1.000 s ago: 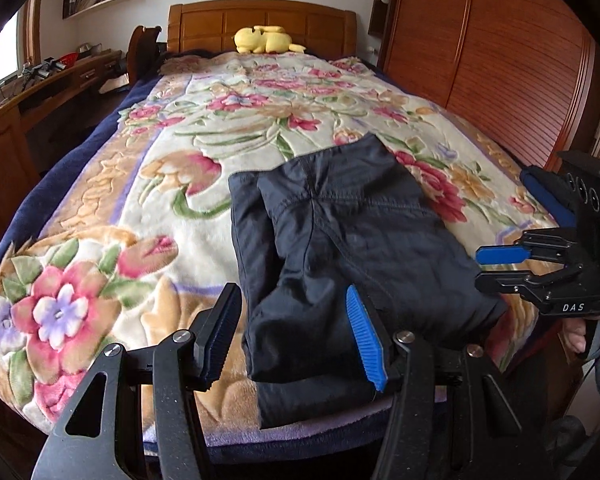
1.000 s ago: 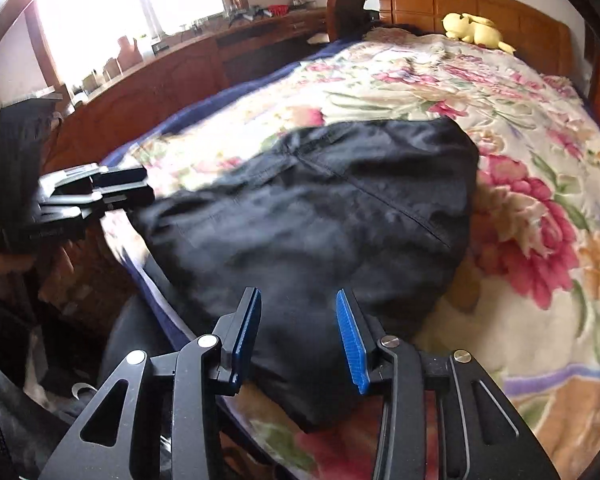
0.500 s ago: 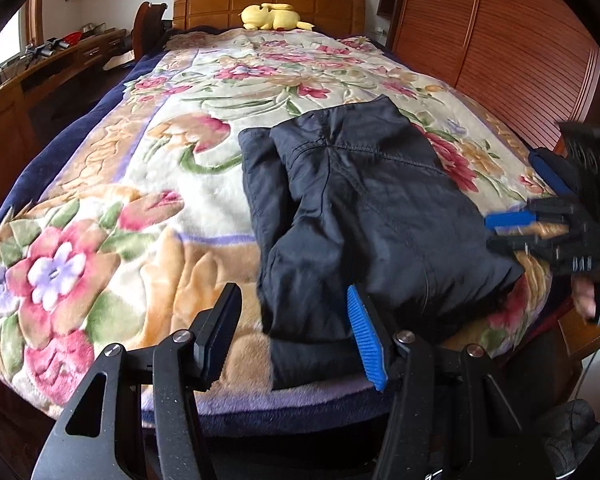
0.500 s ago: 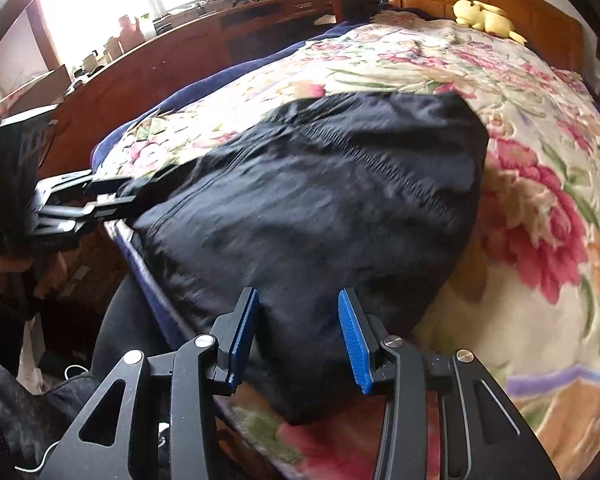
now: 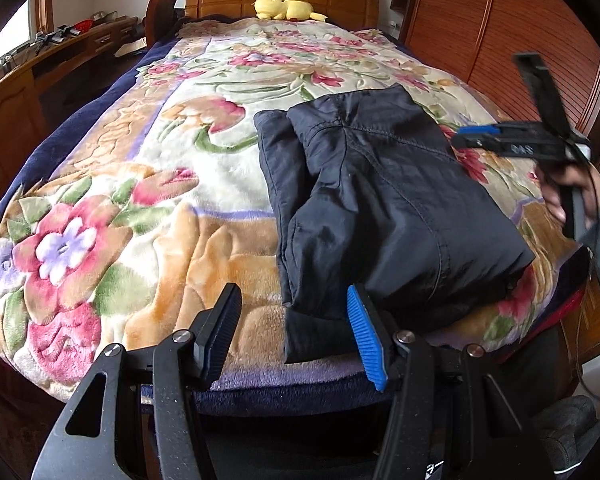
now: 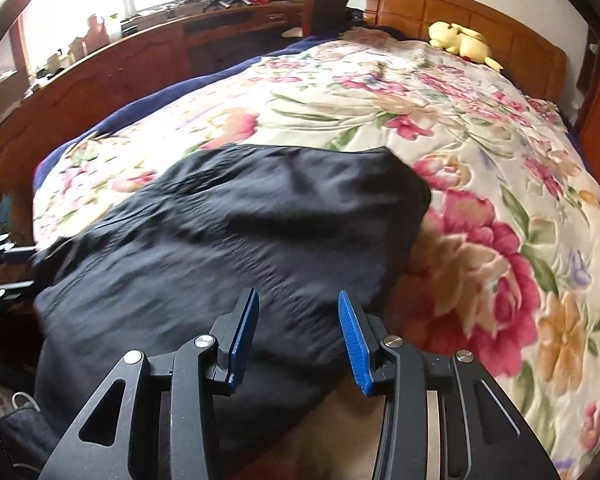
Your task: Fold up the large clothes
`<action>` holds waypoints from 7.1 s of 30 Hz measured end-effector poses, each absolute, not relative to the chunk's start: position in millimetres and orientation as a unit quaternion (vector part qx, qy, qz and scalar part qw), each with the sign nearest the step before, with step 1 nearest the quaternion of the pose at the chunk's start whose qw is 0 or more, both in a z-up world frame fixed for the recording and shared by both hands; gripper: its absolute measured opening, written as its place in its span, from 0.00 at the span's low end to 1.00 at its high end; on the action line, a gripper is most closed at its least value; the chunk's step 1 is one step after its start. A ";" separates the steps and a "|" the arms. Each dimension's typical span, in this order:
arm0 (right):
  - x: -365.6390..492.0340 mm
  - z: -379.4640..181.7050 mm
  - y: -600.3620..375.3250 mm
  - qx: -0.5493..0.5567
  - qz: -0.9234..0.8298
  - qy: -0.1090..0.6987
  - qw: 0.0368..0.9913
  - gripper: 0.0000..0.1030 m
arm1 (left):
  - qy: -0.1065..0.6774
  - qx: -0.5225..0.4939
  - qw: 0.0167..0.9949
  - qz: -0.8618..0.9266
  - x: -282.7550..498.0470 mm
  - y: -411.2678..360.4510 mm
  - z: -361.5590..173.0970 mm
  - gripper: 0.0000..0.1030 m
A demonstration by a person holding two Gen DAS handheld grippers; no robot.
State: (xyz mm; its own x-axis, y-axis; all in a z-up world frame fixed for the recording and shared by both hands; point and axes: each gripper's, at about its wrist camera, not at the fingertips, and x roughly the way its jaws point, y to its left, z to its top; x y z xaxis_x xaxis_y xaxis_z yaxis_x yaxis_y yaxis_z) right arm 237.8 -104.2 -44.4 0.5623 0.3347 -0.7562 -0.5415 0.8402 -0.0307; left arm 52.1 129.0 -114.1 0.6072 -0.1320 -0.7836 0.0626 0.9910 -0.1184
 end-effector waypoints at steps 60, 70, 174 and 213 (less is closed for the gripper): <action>347.0 -58.1 -64.4 -0.035 0.303 0.410 0.860 0.32 | 0.375 -0.142 0.911 -0.101 48.4 188.3 -115.8 0.05; 357.4 -10.5 76.5 -0.066 0.398 0.353 0.844 0.30 | 0.307 -0.148 0.939 0.046 26.9 304.6 -85.5 0.04; 88.8 -2.6 -66.4 -0.031 0.196 0.262 0.945 0.81 | 0.310 -0.030 0.950 -0.019 38.3 91.0 -40.5 0.80; -40.1 54.9 -112.9 0.014 0.083 0.146 0.986 0.81 | 0.220 -0.016 0.974 -0.054 -10.1 14.4 43.4 0.80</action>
State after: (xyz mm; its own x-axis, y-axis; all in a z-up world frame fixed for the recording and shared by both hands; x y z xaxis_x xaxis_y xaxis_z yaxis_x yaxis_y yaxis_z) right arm -40.1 -112.9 54.9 0.9438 0.1677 -0.2848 -0.1593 0.9858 0.0525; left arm -10.1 14.4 43.4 0.8971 -0.1113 -0.4276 0.0974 0.9938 -0.0542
